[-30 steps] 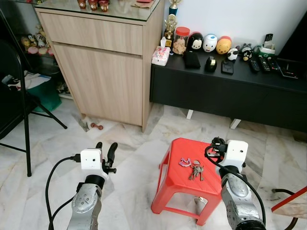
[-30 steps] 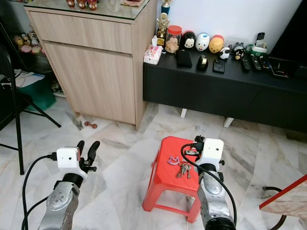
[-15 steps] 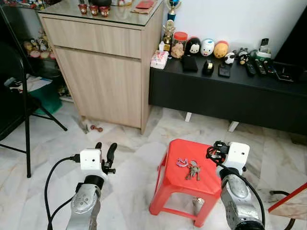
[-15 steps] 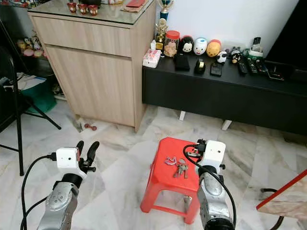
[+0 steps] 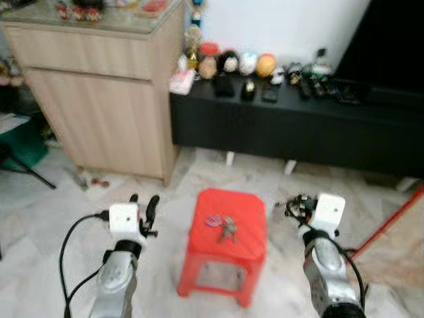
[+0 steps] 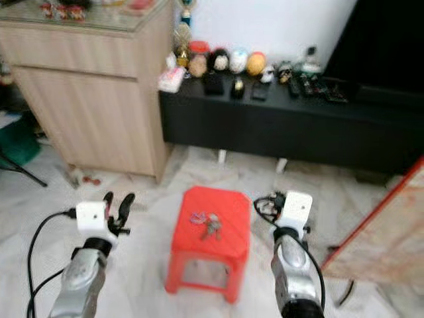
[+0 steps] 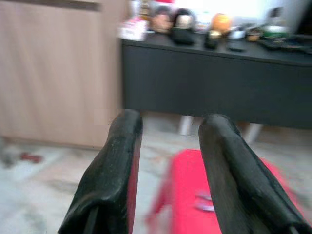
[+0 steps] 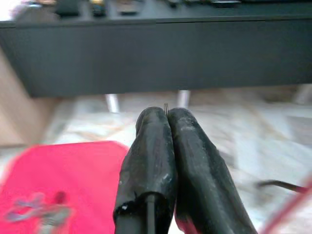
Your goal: Hang keys on a hook
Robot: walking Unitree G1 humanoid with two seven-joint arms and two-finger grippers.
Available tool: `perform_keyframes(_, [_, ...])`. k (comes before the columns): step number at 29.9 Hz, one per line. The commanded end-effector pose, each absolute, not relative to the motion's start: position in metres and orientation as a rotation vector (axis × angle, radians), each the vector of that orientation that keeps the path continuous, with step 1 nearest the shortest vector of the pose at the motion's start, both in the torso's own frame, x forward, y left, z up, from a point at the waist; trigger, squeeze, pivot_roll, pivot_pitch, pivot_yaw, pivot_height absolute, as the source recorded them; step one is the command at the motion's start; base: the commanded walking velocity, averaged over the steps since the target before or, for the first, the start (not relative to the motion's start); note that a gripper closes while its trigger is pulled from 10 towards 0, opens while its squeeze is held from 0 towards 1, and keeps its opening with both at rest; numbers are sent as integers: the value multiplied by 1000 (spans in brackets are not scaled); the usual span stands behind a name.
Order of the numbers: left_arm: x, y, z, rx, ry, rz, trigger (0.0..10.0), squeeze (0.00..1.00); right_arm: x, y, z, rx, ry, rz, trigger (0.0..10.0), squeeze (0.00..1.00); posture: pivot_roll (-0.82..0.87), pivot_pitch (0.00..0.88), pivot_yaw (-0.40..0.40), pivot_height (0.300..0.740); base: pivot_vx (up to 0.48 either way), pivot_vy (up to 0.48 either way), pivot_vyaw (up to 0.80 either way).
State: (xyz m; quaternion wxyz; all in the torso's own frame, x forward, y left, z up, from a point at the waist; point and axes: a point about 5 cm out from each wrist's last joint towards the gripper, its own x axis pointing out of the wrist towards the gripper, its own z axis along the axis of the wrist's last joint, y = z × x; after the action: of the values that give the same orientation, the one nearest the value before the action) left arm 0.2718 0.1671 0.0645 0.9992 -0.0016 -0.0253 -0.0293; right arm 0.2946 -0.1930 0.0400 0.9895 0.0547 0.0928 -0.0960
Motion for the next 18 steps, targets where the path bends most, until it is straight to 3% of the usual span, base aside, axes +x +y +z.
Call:
perform_keyframes(1, [271, 175, 65, 16, -46, -43, 10000, 0, 299, -190, 45, 115, 163, -188, 10000, 0, 147, 52, -94, 740, 0, -420, 0])
perform_keyframes(18, [274, 174, 66, 21, -50, -57, 10000, 0, 301, -190, 47, 119, 151, -198, 10000, 0, 144, 24, -83, 740, 0, -423, 0])
